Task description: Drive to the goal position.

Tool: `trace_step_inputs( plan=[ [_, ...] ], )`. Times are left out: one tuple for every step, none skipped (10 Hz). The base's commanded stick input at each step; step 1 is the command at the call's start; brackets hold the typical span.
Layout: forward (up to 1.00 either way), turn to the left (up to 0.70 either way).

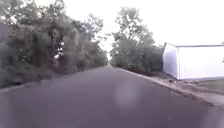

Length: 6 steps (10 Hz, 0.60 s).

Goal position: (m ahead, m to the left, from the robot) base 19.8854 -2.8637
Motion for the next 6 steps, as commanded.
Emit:
trace_step_inputs(
  plan=[
    [1.00,0.00],
    [1.00,0.00],
    [1.00,0.00],
    [1.00,0.00],
    [1.00,0.00],
    [1.00,0.00]
  ],
)
